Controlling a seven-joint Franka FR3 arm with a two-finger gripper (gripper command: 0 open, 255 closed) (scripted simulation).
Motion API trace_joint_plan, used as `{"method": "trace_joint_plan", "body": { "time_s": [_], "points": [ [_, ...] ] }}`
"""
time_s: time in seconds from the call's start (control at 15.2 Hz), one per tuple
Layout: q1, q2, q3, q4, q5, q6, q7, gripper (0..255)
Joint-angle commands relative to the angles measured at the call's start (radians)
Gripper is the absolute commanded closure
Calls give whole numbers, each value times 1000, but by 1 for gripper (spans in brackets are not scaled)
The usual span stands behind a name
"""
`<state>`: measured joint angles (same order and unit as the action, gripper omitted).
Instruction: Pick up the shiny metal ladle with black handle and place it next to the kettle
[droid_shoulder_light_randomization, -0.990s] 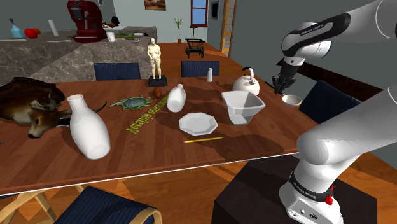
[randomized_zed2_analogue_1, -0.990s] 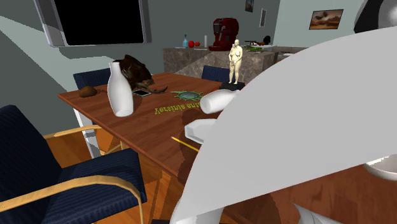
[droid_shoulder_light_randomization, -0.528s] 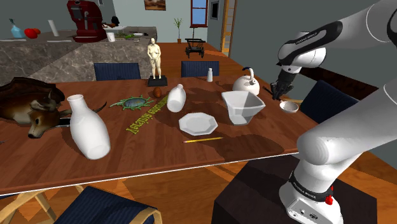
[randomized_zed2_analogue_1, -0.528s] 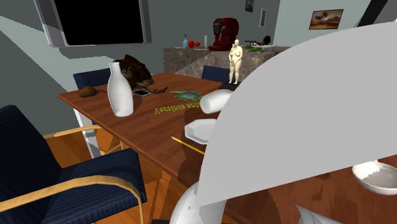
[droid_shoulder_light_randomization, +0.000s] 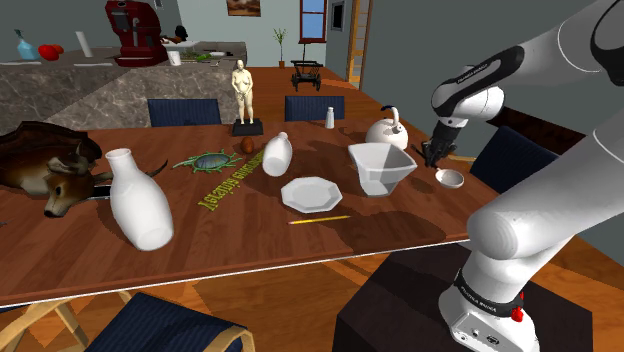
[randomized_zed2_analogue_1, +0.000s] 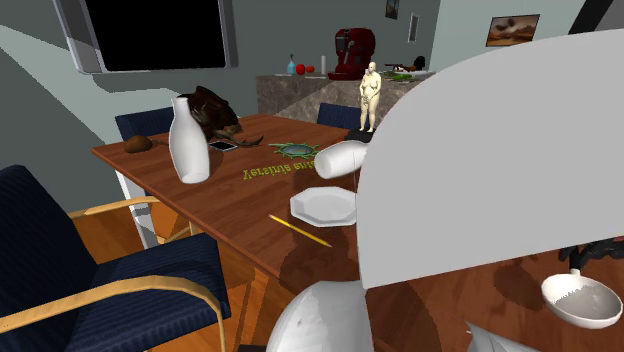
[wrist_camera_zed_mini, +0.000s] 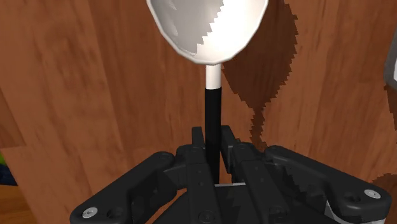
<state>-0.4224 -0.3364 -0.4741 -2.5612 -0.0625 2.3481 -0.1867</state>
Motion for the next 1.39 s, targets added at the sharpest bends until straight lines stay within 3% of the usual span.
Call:
{"method": "trace_joint_plan", "body": {
  "time_s": [0.0, 0.33, 0.79, 0.86, 1.19, 1.32],
  "points": [
    [3, 17, -9, -15, 6, 32, -11, 255],
    [15, 65, -25, -41, 30, 102, -34, 255],
    [15, 65, -25, -41, 30, 102, -34, 255],
    [15, 65, -25, -41, 30, 102, -34, 0],
    [15, 65, -25, -41, 30, 102, -34, 0],
    [-3, 4, -9, -18, -1, 23, -11, 0]
  ]
}}
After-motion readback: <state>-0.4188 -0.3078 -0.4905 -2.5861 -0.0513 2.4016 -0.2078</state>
